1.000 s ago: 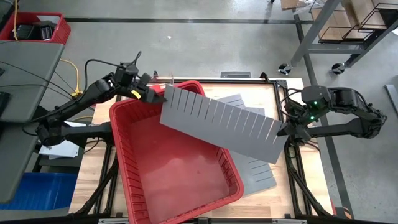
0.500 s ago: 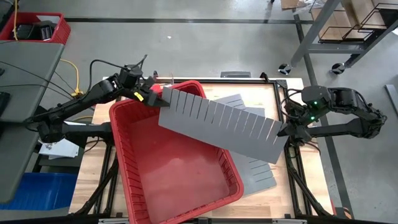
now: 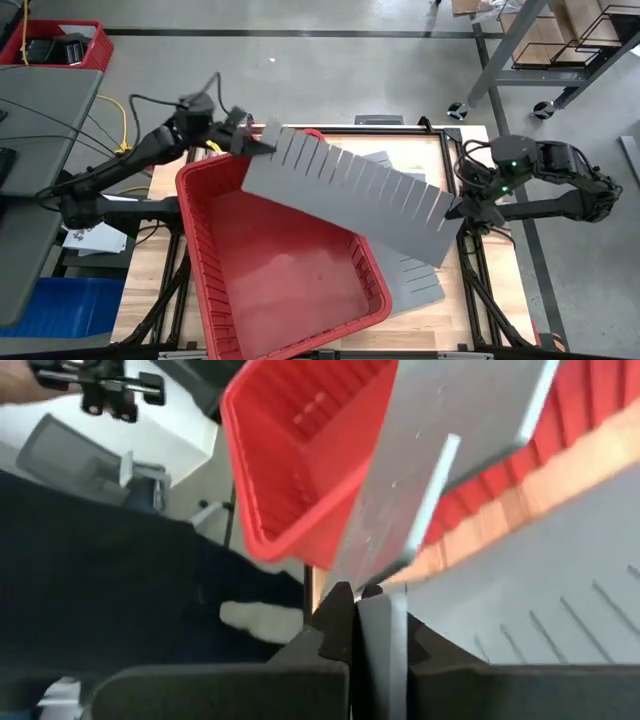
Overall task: Sort blocks
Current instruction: Assemble the bin divider into the red bin
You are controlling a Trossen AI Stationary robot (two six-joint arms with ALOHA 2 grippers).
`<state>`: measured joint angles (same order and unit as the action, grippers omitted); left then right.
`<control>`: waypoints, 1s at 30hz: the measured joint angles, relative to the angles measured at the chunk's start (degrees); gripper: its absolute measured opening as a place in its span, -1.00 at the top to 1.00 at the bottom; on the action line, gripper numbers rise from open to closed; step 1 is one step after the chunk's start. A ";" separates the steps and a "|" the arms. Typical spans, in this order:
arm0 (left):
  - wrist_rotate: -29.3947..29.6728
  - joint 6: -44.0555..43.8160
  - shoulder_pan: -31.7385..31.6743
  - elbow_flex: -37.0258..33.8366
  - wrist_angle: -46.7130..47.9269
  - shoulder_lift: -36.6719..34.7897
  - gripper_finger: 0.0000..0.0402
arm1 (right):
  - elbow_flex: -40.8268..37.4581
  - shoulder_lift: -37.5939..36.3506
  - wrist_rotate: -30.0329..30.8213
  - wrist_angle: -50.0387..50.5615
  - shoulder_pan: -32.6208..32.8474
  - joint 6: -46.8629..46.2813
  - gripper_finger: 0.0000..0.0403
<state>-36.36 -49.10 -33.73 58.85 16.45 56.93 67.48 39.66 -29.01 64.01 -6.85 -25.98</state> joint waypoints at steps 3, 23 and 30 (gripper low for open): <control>-0.02 3.85 -1.35 4.17 0.13 -0.05 0.98 | 0.00 0.00 2.45 -3.21 0.00 0.40 1.00; -1.71 40.55 -14.52 12.91 2.86 7.39 1.00 | 21.35 24.29 16.68 -15.40 16.84 3.78 1.00; -4.39 54.52 -15.86 13.05 -3.62 7.96 1.00 | 34.34 37.36 28.67 -13.89 26.51 -0.11 1.00</control>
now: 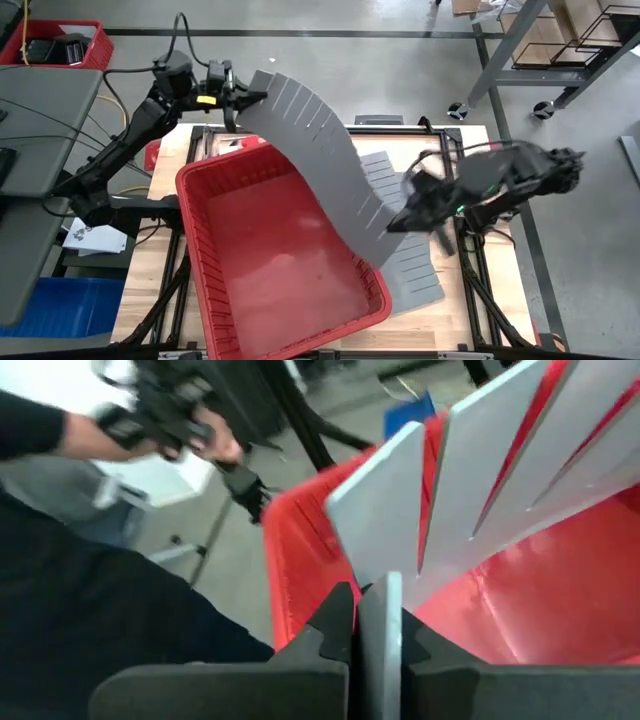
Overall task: Sort blocks
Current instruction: Assemble the bin divider into the red bin
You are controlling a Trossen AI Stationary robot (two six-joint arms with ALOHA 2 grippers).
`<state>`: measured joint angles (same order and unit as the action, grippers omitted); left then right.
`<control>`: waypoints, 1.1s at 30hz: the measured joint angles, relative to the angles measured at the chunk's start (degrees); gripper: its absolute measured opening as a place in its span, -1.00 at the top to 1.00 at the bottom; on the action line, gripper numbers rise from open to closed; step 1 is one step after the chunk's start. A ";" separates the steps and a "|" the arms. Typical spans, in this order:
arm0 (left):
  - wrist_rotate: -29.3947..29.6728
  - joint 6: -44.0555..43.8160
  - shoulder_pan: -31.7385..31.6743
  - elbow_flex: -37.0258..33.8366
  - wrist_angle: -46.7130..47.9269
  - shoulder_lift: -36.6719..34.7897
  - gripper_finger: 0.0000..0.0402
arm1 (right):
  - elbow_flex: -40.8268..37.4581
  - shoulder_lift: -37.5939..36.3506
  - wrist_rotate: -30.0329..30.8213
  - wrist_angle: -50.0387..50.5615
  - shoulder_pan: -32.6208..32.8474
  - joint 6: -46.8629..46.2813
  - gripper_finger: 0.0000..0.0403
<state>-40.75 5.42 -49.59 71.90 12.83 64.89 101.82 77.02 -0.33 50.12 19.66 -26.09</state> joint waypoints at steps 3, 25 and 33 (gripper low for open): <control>-3.17 3.45 -0.43 -0.03 -0.55 0.37 1.00 | 3.02 6.25 4.45 0.87 2.69 -3.27 1.00; -18.37 4.18 5.23 -0.05 -8.44 12.19 1.00 | 21.34 26.05 14.20 9.11 15.30 -27.94 1.00; -21.64 0.13 5.63 -0.03 -19.30 16.70 1.00 | 21.11 26.77 14.04 16.89 18.80 -35.26 1.00</control>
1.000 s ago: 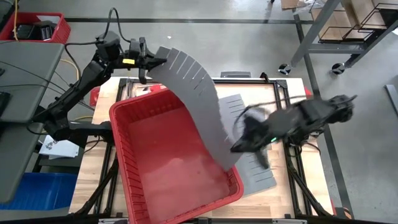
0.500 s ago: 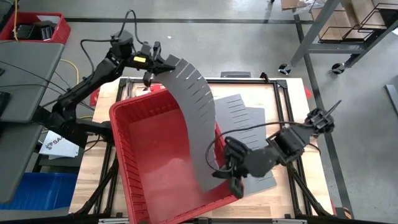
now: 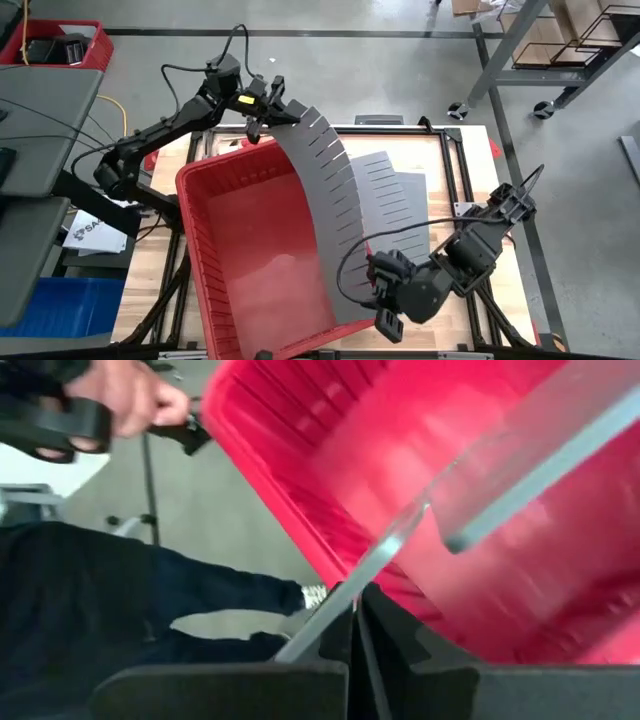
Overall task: Sort blocks
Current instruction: Assemble the bin divider into the red bin
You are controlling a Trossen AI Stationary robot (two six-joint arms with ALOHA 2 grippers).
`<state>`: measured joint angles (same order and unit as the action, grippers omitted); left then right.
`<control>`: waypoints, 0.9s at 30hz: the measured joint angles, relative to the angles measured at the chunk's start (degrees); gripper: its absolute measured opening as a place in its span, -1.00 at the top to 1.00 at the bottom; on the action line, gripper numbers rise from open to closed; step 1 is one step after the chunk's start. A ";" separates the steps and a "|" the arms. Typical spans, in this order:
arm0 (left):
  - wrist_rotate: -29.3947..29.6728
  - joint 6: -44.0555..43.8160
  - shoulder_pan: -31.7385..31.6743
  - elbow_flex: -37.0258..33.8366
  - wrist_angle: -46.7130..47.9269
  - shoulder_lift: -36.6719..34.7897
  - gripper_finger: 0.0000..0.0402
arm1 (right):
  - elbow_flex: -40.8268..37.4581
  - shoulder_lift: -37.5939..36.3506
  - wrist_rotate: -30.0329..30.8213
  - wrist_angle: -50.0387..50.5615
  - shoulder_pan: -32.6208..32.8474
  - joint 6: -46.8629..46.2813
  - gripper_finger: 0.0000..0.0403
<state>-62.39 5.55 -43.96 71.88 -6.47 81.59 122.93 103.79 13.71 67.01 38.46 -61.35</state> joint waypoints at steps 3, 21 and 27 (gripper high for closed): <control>-0.05 -0.40 0.38 0.00 -2.04 1.11 1.00 | 0.00 0.07 -0.36 2.30 0.40 -1.74 1.00; 1.87 -5.16 3.52 0.00 -8.93 4.17 1.00 | 0.00 0.07 -3.90 8.62 0.59 -3.19 1.00; 1.57 -5.93 3.70 0.00 -8.94 4.17 1.00 | 0.00 -0.07 -6.57 8.17 0.54 -2.86 1.00</control>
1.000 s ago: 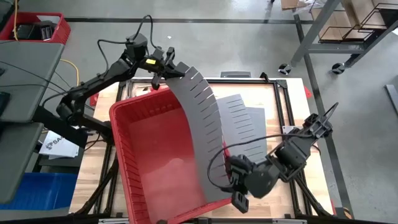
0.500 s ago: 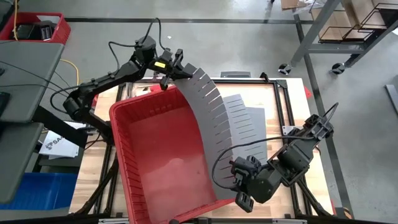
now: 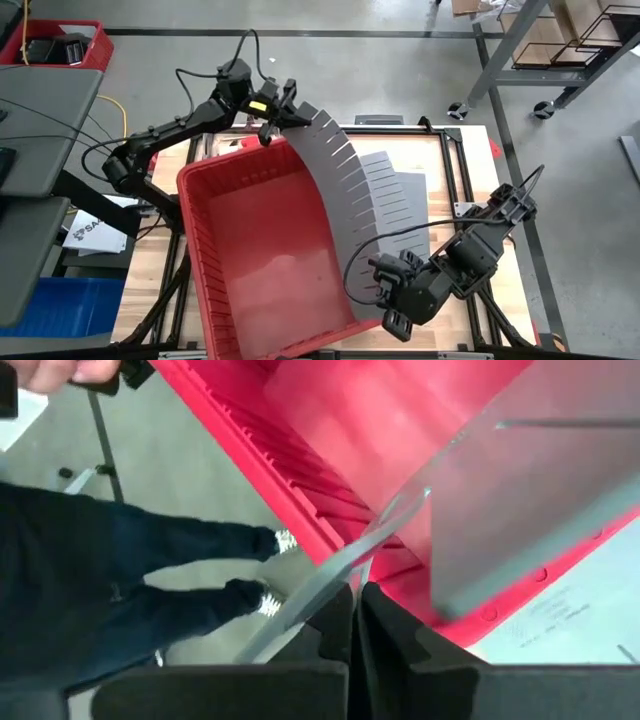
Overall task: Sort blocks
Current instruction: Assemble the bin divider into the red bin
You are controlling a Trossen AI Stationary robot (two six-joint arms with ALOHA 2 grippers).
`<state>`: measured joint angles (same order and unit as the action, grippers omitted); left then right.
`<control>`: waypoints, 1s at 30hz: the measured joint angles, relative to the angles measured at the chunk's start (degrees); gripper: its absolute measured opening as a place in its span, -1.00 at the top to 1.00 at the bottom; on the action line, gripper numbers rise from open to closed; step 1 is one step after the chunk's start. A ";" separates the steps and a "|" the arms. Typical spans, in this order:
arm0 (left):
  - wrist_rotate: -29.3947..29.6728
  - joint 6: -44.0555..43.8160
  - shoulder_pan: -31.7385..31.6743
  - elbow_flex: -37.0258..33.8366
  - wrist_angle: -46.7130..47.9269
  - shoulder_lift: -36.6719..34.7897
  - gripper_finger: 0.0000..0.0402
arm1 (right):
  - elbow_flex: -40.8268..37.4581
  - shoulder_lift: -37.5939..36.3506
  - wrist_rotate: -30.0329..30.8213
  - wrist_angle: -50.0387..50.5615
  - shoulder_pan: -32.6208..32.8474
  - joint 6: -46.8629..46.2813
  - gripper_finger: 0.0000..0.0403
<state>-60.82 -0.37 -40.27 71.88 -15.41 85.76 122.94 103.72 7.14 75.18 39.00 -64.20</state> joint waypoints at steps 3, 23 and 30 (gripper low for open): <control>-0.04 -0.53 0.06 0.00 -1.14 0.00 1.00 | 1.47 -0.04 -0.65 0.25 -0.04 1.05 1.00; -9.81 -4.68 -2.79 0.00 -2.42 -0.04 1.00 | 5.79 0.11 -0.86 1.80 1.03 1.43 1.00; -8.87 1.50 -5.31 0.00 1.55 -0.04 1.00 | 6.55 0.11 -0.13 -0.61 0.98 1.22 1.00</control>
<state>-69.69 1.13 -45.58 71.88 -13.85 85.71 129.48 103.83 7.00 74.56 39.99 -62.98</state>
